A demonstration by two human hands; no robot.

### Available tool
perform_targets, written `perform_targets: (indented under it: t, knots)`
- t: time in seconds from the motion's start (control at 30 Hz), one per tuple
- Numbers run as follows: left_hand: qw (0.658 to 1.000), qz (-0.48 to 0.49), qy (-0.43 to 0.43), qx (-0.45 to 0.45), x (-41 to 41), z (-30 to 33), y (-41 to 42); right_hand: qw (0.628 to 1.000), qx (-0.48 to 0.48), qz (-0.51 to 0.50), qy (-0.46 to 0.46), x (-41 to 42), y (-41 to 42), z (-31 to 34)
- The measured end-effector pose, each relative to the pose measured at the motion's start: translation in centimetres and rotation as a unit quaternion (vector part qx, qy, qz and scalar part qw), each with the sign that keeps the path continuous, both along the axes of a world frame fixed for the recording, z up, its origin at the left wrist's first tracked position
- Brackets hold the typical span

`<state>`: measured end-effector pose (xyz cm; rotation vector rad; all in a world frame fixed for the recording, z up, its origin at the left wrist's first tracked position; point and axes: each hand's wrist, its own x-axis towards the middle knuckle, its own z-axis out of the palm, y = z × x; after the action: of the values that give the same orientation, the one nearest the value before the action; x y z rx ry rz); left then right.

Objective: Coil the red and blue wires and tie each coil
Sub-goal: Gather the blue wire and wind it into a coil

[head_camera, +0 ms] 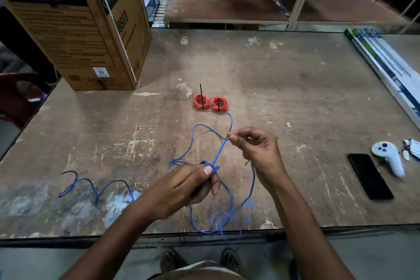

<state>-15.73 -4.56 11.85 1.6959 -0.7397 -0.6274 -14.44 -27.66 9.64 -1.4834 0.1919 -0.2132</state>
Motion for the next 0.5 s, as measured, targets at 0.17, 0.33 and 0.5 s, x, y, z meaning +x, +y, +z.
perform_targets:
  t: [0.17,0.33,0.5]
  knots:
    - [0.996,-0.029,0.027,-0.080,0.2,2.4,-0.9,0.996,0.016,0.088,-0.021,-2.2,3.6,-4.0]
    - [0.988,0.053,0.037,-0.138,1.5,2.9,-2.3,0.989,-0.019,0.143,-0.019,-6.9,6.4,-3.4]
    - [0.942,0.232,0.016,-0.241,3.3,2.3,-4.3,0.967,-0.095,0.236,0.014,-8.9,6.9,-1.5]
